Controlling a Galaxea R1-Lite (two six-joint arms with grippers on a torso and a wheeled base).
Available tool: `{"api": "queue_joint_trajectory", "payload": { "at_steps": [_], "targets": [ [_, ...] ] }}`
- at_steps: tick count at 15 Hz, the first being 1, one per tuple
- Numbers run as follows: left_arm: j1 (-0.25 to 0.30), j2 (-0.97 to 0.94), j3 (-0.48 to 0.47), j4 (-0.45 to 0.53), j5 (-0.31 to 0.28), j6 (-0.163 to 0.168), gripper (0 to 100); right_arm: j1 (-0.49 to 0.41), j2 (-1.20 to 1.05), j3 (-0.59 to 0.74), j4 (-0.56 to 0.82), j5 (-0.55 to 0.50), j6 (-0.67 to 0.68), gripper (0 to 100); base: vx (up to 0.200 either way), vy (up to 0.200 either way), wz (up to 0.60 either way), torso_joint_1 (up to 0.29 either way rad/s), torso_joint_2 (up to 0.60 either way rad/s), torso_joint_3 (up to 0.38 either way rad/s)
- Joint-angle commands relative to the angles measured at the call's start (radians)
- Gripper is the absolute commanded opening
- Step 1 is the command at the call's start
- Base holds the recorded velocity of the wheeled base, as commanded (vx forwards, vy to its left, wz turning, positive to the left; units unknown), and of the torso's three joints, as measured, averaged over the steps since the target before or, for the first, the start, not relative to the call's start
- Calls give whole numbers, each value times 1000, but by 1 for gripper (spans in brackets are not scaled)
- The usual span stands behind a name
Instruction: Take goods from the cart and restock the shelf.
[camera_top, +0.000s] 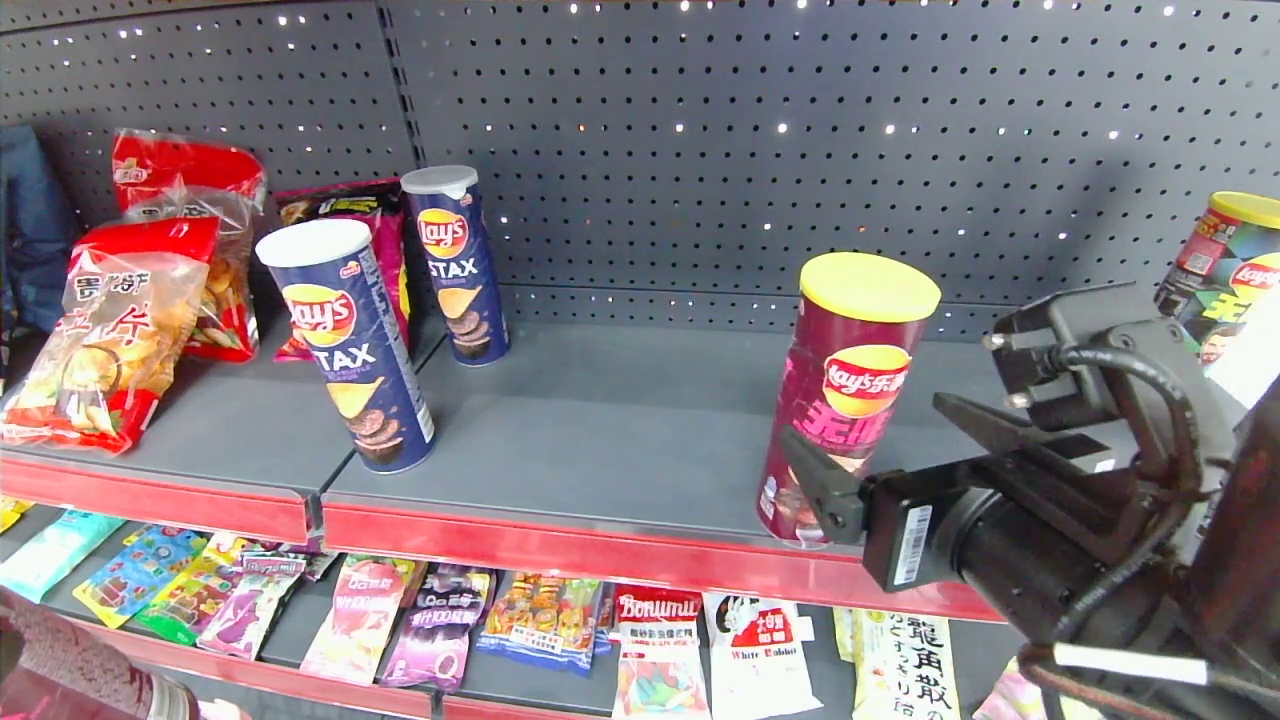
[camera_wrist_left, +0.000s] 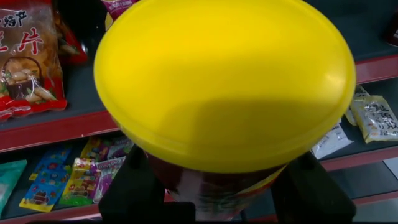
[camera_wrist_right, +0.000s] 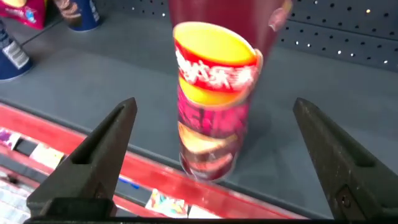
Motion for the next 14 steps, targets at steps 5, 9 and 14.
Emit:
{"api": "queue_joint_trajectory", "payload": {
  "at_steps": [5, 9, 14],
  "targets": [
    [0, 12, 1, 0, -1, 0, 0, 13, -147, 98, -1, 9, -10, 100, 0, 0, 0, 0, 0, 0],
    [0, 7, 13, 0, 0, -1, 0, 3, -225, 101, -1, 44, -31, 100, 0, 0, 0, 0, 0, 0],
    [0, 9, 13, 0, -1, 0, 0, -109, -300, 100, -2, 221, -82, 100, 0, 0, 0, 0, 0, 0]
  ]
}}
